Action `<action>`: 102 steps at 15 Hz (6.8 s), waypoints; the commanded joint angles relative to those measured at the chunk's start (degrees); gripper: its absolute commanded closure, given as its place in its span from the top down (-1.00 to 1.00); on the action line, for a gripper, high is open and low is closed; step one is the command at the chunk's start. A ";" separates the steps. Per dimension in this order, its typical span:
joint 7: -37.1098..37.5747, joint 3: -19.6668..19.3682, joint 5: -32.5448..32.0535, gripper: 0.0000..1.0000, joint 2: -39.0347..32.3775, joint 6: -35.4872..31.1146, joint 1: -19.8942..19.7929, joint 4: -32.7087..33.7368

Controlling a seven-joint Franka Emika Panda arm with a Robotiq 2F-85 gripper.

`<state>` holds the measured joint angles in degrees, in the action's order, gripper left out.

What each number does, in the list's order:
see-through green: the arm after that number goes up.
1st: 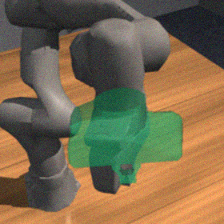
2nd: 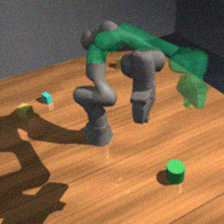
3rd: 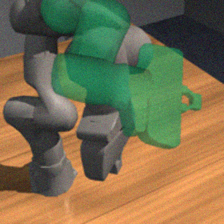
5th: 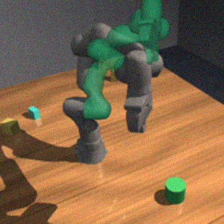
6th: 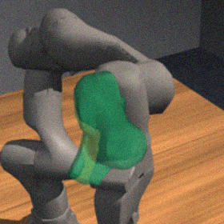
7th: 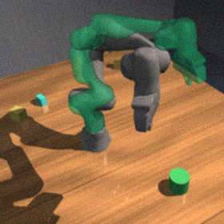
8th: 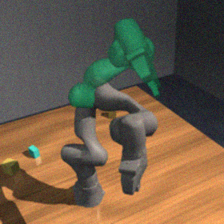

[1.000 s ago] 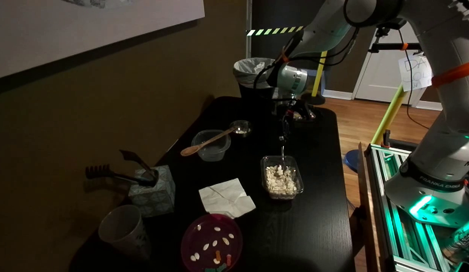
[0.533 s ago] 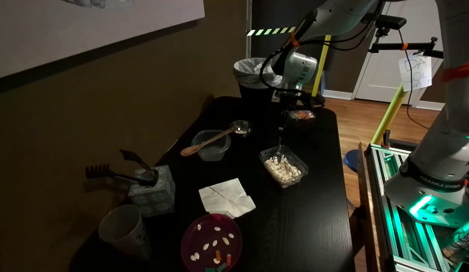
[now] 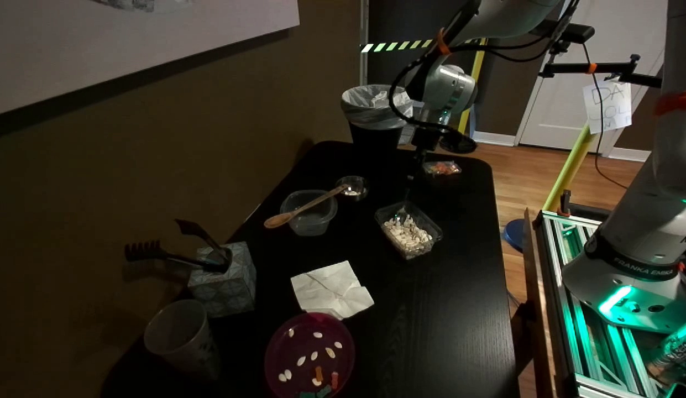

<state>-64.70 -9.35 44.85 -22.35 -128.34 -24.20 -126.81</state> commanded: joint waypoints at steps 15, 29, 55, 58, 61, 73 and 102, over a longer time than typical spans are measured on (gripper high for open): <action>-4.33 3.76 -0.61 -0.98 -5.29 4.59 -1.56 4.02; 18.63 2.26 -4.28 -0.98 -32.77 45.66 -6.34 34.42; 6.26 3.96 20.48 -0.98 -40.15 55.37 -19.17 44.30; 5.68 3.43 25.34 -0.98 -39.76 54.51 -19.74 42.56; 4.36 2.74 30.19 -0.98 -39.21 52.49 -19.87 40.77; -2.22 -0.93 44.91 -0.98 -33.90 44.69 -18.10 30.64; -47.40 -12.04 63.90 -0.98 -13.16 16.73 0.85 4.45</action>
<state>-110.54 -20.39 107.45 -37.38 -110.67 -24.55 -119.83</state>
